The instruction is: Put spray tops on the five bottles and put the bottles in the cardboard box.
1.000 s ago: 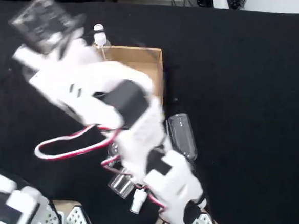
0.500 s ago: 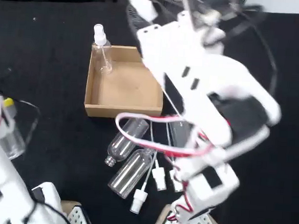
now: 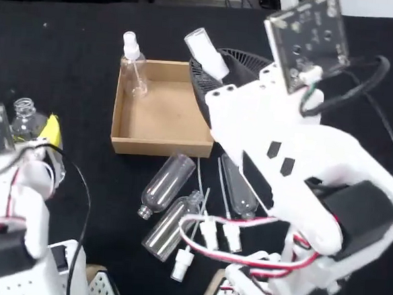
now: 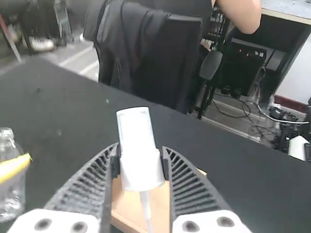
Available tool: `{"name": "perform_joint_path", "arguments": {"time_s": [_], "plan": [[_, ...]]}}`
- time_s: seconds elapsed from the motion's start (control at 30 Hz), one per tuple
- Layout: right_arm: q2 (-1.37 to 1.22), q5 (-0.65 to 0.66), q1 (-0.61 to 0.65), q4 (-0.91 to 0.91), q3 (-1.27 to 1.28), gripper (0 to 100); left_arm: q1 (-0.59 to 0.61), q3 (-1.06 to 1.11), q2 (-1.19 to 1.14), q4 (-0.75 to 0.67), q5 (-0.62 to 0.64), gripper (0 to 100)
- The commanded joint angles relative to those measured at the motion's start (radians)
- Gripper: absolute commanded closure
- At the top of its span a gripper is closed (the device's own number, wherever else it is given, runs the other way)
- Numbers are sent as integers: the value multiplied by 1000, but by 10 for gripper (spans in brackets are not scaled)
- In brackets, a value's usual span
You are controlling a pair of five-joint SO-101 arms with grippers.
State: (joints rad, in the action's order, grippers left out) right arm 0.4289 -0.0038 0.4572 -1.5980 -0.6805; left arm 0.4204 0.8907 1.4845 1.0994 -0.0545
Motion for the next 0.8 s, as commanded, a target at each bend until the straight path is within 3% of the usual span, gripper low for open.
{"name": "perform_joint_path", "arguments": {"time_s": [0.0, 0.17, 0.37, 0.53, 0.77], "plan": [[97, -98, -12, 161, 160, 987, -41, 94, 196, -133, 5, 956], [171, -166, -11, 410, 423, 987, -194, 186, 264, -302, 2, 955], [271, -229, -11, 738, 688, 987, -331, 305, 272, -393, -2, 955], [355, -276, 55, 1007, 875, 986, -335, 398, 273, -546, 5, 956], [435, -276, 114, 1203, 1046, 986, -346, 424, 273, -559, 5, 960]]}}
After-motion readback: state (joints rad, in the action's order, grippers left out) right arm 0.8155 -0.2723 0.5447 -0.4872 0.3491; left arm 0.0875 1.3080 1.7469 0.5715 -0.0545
